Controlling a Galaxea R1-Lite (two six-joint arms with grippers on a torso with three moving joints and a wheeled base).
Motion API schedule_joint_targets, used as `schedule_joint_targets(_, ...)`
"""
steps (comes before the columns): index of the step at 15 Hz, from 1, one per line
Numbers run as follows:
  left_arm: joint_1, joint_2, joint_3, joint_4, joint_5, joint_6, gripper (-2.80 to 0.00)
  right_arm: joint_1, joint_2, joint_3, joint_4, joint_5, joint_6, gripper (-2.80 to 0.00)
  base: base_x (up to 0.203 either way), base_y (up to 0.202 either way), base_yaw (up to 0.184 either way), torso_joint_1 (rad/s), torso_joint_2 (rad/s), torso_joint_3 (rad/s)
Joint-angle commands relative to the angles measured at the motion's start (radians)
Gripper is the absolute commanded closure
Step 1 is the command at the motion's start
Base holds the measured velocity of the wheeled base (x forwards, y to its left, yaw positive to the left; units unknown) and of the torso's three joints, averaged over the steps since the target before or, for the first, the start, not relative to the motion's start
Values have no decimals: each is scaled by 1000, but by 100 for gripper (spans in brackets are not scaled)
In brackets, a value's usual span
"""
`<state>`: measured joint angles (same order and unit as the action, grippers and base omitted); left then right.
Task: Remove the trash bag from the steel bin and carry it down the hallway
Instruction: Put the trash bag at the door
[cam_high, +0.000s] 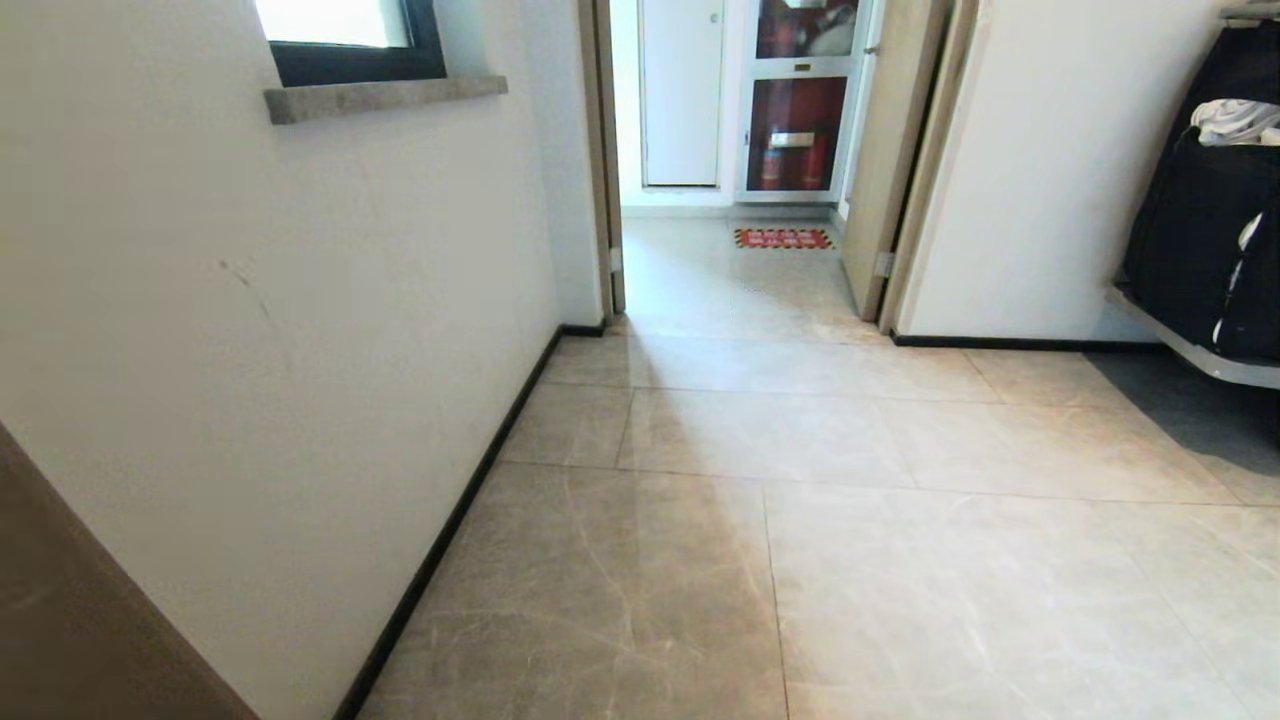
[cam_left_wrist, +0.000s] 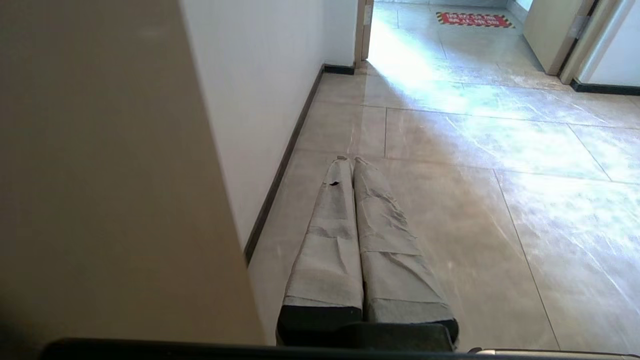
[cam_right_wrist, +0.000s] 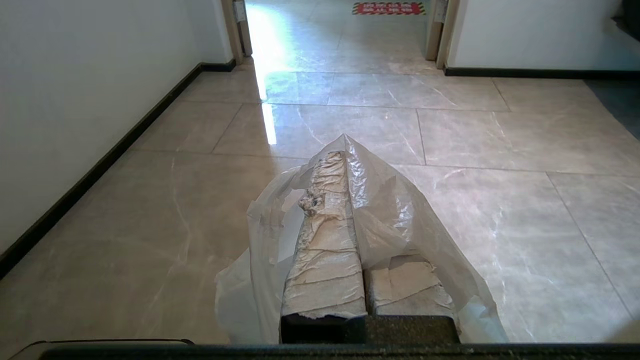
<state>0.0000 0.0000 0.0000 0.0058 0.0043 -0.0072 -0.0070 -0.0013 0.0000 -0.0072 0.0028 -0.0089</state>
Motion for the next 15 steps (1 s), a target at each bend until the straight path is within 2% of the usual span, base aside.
schedule_joint_targets(1, 0, 0, 0, 0, 0, 0, 0, -1, 0, 0, 0, 0, 0, 0, 187, 0, 4, 5, 0, 0)
schedule_joint_targets(15, 0, 1, 0, 0, 0, 0, 0, -1, 0, 0, 0, 0, 0, 0, 193, 0, 1, 2, 3, 3)
